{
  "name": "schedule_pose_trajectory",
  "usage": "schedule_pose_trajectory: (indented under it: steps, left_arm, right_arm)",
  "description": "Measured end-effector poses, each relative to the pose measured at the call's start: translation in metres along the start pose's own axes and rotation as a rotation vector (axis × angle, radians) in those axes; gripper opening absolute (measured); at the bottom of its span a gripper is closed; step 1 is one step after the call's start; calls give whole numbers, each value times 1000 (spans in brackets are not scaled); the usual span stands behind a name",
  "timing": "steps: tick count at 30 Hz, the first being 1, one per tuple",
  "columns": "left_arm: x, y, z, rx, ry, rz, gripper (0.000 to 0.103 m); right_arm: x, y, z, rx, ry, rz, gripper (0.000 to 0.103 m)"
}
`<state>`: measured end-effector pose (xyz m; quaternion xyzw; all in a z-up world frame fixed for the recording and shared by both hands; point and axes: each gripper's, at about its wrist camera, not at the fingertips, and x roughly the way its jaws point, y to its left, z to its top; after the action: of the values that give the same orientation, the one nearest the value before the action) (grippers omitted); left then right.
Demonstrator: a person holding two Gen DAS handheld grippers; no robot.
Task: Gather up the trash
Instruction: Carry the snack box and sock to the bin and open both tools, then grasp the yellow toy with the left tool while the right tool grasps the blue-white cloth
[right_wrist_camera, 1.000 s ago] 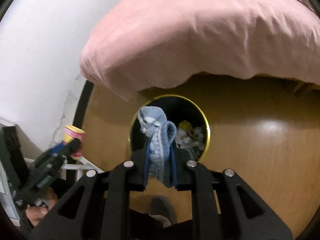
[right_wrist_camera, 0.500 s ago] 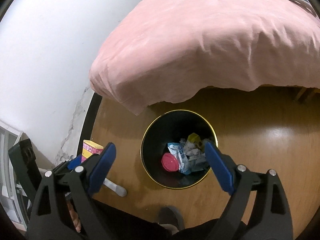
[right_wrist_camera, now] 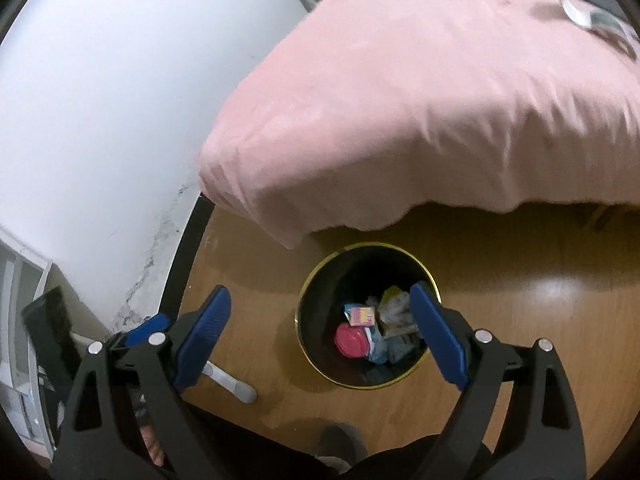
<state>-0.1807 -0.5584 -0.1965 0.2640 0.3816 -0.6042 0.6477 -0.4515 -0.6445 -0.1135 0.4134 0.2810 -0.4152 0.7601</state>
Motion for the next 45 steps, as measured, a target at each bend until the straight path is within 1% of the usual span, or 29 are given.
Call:
schedule_pose_trajectory:
  steps: [2, 3, 4, 6, 7, 8, 9, 10, 11, 12, 13, 14, 16, 17, 18, 20, 22, 23, 25, 29, 32, 34, 36, 39, 40, 42, 43, 44, 45]
  left_arm:
    - [-30, 1, 2, 25, -22, 29, 94]
    - [-58, 2, 4, 47, -46, 47, 95]
    - [-76, 4, 5, 55, -63, 65, 95]
    - [-128, 15, 6, 54, -119, 100, 96]
    - [-157, 25, 4, 40, -147, 122, 96]
    - [-177, 34, 2, 25, -162, 142, 96]
    - [-210, 53, -5, -9, -189, 170, 96]
    - [-228, 65, -9, -31, -201, 192, 96]
    - [-247, 80, -16, -59, -212, 223, 96]
    - [-274, 106, -30, -108, -220, 276, 96]
    - [-288, 121, -38, -136, -218, 309, 96]
    - [-303, 139, -50, -171, -211, 347, 96]
    - [-338, 184, -81, -254, -182, 435, 96]
    - [-358, 209, -102, -302, -171, 493, 96]
    - [-370, 223, -116, -335, -168, 534, 96]
    - [-405, 263, -157, -440, -157, 628, 96]
    - [-431, 291, -189, -535, -148, 688, 96]
    - [-449, 306, -212, -601, -150, 718, 96]
    - [-472, 322, -243, -683, -163, 745, 96]
    - [-509, 348, -298, -812, -152, 819, 96]
    - [-523, 358, -327, -879, -144, 831, 96]
    - [-525, 370, -337, -897, -138, 830, 96]
    - [-527, 380, -340, -902, -135, 834, 96]
    - [-524, 394, -337, -885, -146, 816, 96]
    - [-520, 402, -334, -879, -148, 808, 96]
    - [-513, 417, -328, -868, -142, 803, 96]
    - [-511, 421, -325, -861, -144, 802, 96]
    - [-506, 431, -321, -851, -147, 802, 96]
    - [-502, 439, -316, -849, -145, 801, 96]
  right_arm:
    - [-10, 22, 8, -43, -30, 6, 92]
    - [-17, 38, 12, -66, -52, 21, 93]
    - [-22, 51, 16, -85, -68, 37, 95]
    - [-31, 90, 23, -141, -83, 84, 95]
    - [-33, 109, 25, -172, -84, 110, 95]
    - [-36, 132, 24, -212, -84, 147, 95]
    - [-38, 159, 23, -262, -80, 182, 95]
    - [-38, 188, 18, -319, -69, 211, 95]
    - [-37, 218, 12, -376, -51, 247, 95]
    - [-37, 241, 6, -422, -34, 284, 95]
    - [-37, 274, -6, -489, -6, 347, 95]
    - [-37, 297, -15, -538, 15, 399, 95]
    - [-40, 366, -48, -687, 85, 542, 95]
    - [-41, 398, -65, -755, 114, 597, 95]
    - [-42, 422, -78, -801, 136, 638, 95]
    - [-40, 478, -111, -906, 198, 713, 95]
    - [-38, 535, -151, -1028, 264, 762, 95]
    - [-37, 561, -172, -1095, 285, 775, 95]
    - [-35, 615, -220, -1225, 319, 792, 95]
    - [-18, 684, -278, -1336, 380, 809, 95]
    - [-7, 722, -312, -1394, 376, 786, 95]
    - [0, 742, -332, -1428, 356, 741, 95]
    - [7, 755, -342, -1438, 365, 714, 95]
    - [16, 763, -349, -1438, 369, 690, 94]
    - [18, 765, -351, -1442, 368, 685, 90]
    - [23, 766, -353, -1446, 365, 673, 74]
    - [24, 764, -350, -1442, 370, 670, 42]
    - [23, 763, -348, -1431, 373, 676, 29]
    - [21, 758, -340, -1412, 380, 687, 27]
